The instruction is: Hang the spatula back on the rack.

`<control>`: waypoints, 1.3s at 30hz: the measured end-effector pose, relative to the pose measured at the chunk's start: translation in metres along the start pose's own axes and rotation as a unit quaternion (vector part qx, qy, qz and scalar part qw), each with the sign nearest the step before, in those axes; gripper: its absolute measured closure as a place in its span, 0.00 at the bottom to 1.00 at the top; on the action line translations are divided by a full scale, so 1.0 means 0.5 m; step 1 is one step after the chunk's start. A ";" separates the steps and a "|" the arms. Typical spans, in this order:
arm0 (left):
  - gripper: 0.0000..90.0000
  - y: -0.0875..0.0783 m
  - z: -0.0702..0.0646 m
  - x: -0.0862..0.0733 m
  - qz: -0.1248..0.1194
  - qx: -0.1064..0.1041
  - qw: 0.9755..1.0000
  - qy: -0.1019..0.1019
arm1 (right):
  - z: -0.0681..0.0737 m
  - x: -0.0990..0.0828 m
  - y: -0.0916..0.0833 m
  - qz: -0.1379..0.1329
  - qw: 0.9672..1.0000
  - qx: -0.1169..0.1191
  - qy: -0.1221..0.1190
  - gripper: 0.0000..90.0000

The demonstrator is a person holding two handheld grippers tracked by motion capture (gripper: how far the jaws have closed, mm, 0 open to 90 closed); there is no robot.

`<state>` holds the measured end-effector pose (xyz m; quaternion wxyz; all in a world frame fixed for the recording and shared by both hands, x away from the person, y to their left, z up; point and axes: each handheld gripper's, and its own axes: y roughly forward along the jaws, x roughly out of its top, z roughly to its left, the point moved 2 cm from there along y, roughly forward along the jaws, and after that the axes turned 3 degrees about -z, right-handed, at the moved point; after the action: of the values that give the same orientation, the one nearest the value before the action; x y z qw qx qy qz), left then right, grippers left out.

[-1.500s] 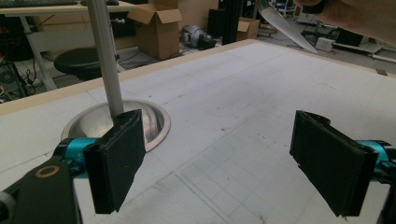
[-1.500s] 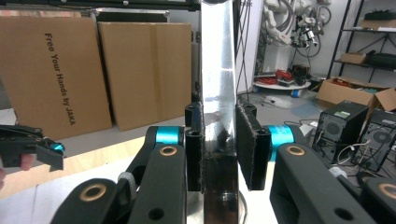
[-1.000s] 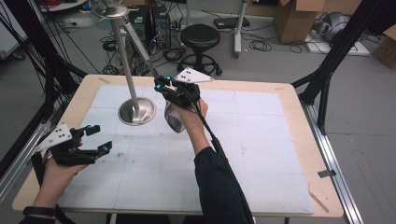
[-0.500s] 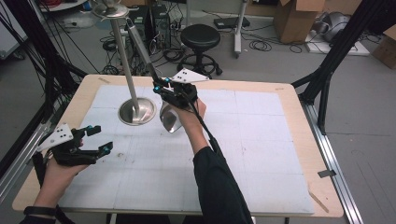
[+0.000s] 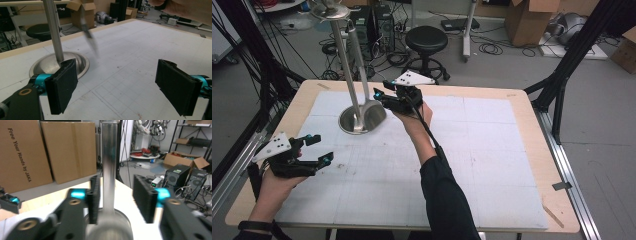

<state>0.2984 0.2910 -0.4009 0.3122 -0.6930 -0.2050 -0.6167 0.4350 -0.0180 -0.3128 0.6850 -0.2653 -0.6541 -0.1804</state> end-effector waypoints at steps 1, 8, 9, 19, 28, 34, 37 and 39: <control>0.20 0.000 0.000 0.000 -0.001 0.000 1.000 0.000 | 0.001 0.002 -0.008 0.000 1.000 0.002 -0.001 0.57; 0.20 0.001 0.003 0.000 -0.003 0.003 1.000 0.002 | 0.007 0.006 -0.070 0.016 0.999 0.024 -0.014 0.39; 0.20 0.002 0.004 0.001 -0.001 0.003 1.000 0.003 | 0.007 0.004 -0.079 0.018 0.999 0.024 -0.018 0.38; 0.20 0.010 0.011 0.001 -0.003 0.009 1.000 0.002 | -0.019 -0.068 -0.231 0.057 0.998 0.000 -0.032 0.23; 0.20 0.015 0.021 -0.002 -0.003 0.020 1.000 0.002 | -0.045 -0.147 -0.365 0.078 0.996 -0.031 -0.011 0.22; 0.20 0.018 0.023 -0.004 -0.001 0.025 1.000 0.003 | -0.051 -0.200 -0.439 0.095 0.994 -0.046 -0.010 0.20; 0.20 0.018 0.022 -0.004 0.000 0.025 1.000 0.007 | -0.055 -0.216 -0.456 0.098 0.994 -0.050 -0.006 0.19; 0.20 0.018 0.022 -0.004 0.000 0.027 1.000 0.008 | -0.060 -0.230 -0.470 0.099 0.993 -0.056 0.002 0.19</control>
<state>0.3119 0.2922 -0.4048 0.3323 -0.6792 -0.2195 -0.6165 0.3101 -0.2343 -0.3969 0.6848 -0.3666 -0.6122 -0.1480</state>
